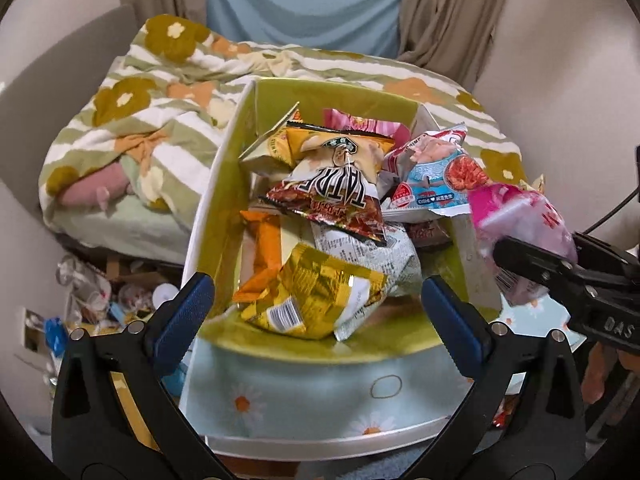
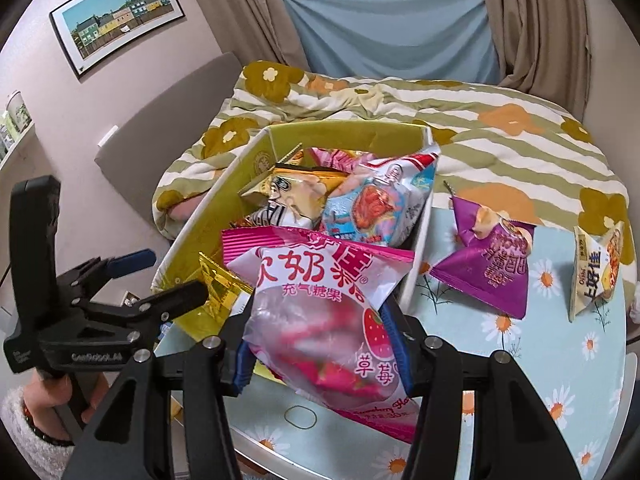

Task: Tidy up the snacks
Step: 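Carry both packs into the yellow box and open both tools to release them, then move both open tools back over the last snacks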

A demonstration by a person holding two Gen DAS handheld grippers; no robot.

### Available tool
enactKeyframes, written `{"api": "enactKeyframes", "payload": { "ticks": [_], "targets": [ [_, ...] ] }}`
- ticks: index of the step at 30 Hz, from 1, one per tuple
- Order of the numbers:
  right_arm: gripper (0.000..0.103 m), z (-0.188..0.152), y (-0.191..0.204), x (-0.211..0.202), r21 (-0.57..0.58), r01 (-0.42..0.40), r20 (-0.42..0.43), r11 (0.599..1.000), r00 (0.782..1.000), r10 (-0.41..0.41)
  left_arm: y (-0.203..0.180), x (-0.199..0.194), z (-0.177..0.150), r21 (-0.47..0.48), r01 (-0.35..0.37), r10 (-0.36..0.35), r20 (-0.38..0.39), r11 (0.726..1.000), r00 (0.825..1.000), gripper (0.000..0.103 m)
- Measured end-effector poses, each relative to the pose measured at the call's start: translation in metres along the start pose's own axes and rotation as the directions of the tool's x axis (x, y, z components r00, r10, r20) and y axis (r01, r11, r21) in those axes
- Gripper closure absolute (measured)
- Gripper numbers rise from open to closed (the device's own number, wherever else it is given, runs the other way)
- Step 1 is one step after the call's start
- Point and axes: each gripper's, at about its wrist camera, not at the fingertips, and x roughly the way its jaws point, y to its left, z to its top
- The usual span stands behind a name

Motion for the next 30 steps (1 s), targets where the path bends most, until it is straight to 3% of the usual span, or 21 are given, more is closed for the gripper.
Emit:
{"api": "enactKeyframes", "payload": {
  "ticks": [7,11,12,18,30],
  "targets": [
    [0.048,0.009,0.015,0.021,-0.039,-0.029,-0.036,0.999,0.999,0.028,0.003,-0.003,-0.011,0.005,-0.061,0.061,-0.007,0.998,0.998,0.000],
    [0.003,0.006,0.014,0.030,-0.018,-0.039,-0.026,0.999,0.999,0.039,0.006,-0.003,-0.015,-0.008,-0.060,0.060,-0.008,0.998,0.998,0.000],
    [0.001,0.004,0.013,0.030,-0.014,-0.053,-0.015,0.998,0.998,0.053,0.007,-0.002,-0.015,-0.012,-0.058,0.058,-0.009,0.998,0.998,0.000],
    [0.001,-0.002,0.006,0.020,-0.048,-0.034,0.016,0.998,0.999,0.034,0.005,-0.002,-0.018,-0.033,-0.053,0.053,-0.015,0.998,0.998,0.000],
    [0.000,-0.002,-0.003,-0.018,-0.036,-0.019,0.061,0.999,0.998,0.021,-0.015,-0.029,-0.007,0.023,-0.047,0.046,0.038,0.999,0.998,0.000]
  ]
}}
